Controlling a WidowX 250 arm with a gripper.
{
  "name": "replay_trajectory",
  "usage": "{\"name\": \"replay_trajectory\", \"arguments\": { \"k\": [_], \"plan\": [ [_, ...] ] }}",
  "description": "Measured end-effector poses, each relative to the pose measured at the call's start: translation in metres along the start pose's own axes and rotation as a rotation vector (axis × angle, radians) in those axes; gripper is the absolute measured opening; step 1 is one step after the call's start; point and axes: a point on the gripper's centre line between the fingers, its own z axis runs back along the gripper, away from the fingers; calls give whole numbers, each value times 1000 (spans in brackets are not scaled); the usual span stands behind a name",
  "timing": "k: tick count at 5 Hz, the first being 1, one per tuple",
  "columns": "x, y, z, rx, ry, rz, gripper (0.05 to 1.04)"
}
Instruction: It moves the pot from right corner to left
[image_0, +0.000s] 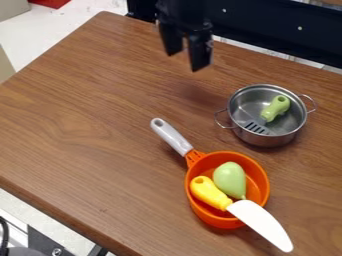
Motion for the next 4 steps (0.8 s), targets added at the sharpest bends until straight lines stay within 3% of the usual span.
{"name": "replay_trajectory", "arguments": {
  "k": [1, 2, 4],
  "plan": [
    [8, -26, -1, 8, -8, 78, 997],
    [12, -62, 7, 55, -92, 264, 997],
    [27, -110, 5, 120, -106, 411, 997]
  ]
}}
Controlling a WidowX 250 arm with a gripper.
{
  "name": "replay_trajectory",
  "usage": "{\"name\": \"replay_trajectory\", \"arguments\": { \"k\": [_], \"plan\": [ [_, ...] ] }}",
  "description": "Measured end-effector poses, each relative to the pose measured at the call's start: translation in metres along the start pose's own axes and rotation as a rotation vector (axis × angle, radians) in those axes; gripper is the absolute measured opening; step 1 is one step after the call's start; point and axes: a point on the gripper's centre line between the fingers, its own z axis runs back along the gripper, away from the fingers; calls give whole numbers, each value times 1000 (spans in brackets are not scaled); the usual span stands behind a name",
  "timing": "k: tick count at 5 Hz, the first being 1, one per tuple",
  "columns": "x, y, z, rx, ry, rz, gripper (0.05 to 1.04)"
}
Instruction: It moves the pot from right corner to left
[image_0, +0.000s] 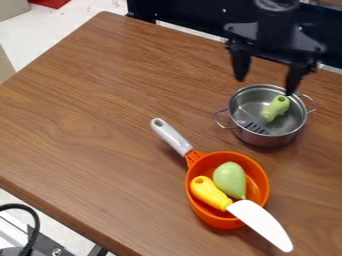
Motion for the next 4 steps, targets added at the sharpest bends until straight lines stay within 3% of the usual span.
{"name": "replay_trajectory", "arguments": {
  "k": [1, 3, 4],
  "plan": [
    [3, -14, -15, -9, 52, 16, 997],
    [12, -27, -24, -138, 67, 25, 997],
    [16, -31, -30, -158, 83, 26, 997]
  ]
}}
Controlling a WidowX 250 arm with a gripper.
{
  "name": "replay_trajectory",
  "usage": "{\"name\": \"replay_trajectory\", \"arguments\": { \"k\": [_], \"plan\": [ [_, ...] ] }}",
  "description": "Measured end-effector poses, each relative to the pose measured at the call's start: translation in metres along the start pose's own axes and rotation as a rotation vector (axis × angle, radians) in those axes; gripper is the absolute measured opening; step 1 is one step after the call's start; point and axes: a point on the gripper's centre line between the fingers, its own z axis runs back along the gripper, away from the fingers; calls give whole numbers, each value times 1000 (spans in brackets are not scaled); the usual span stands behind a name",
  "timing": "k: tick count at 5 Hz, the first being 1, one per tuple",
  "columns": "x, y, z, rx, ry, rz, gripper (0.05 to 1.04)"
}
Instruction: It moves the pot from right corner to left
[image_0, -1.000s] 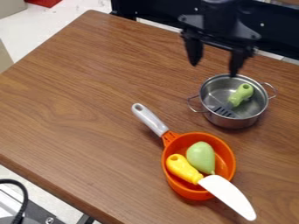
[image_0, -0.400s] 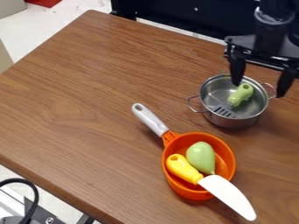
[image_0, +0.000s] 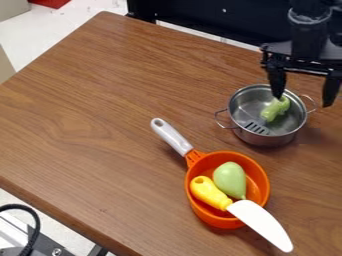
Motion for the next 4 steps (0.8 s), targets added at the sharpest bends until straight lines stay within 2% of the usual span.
{"name": "replay_trajectory", "arguments": {
  "k": [1, 2, 3, 4],
  "plan": [
    [4, 3, -16, 49, 41, 26, 997],
    [2, 0, -23, 60, 39, 14, 997],
    [-17, 4, -42, 65, 64, 18, 997],
    [-18, 1, -39, 67, 38, 17, 997]
  ]
}}
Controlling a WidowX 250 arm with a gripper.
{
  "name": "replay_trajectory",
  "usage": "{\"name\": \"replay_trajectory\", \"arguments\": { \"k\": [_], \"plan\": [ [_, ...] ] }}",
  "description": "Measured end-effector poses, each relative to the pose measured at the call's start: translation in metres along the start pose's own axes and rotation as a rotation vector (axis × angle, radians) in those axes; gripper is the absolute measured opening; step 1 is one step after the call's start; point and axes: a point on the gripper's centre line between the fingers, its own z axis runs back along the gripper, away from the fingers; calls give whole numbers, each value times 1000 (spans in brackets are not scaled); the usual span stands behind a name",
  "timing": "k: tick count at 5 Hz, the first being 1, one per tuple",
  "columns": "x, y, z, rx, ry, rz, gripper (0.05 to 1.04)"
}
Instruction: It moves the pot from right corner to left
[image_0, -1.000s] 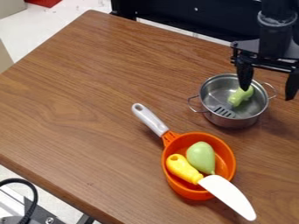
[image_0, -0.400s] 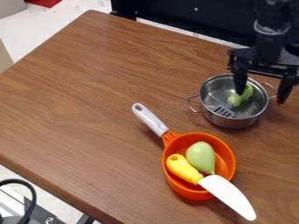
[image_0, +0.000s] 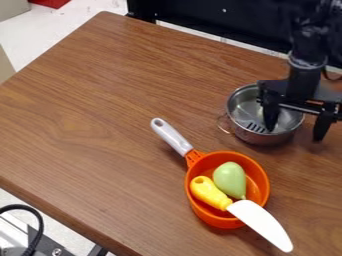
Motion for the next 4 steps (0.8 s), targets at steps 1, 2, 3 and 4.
{"name": "replay_trajectory", "arguments": {
  "k": [1, 2, 3, 4],
  "plan": [
    [2, -3, 3, 12, -9, 3, 955],
    [3, -3, 1, 5, -13, 15, 685],
    [2, -3, 0, -8, -2, 20, 389],
    [3, -3, 0, -6, 4, 12, 169]
  ]
}}
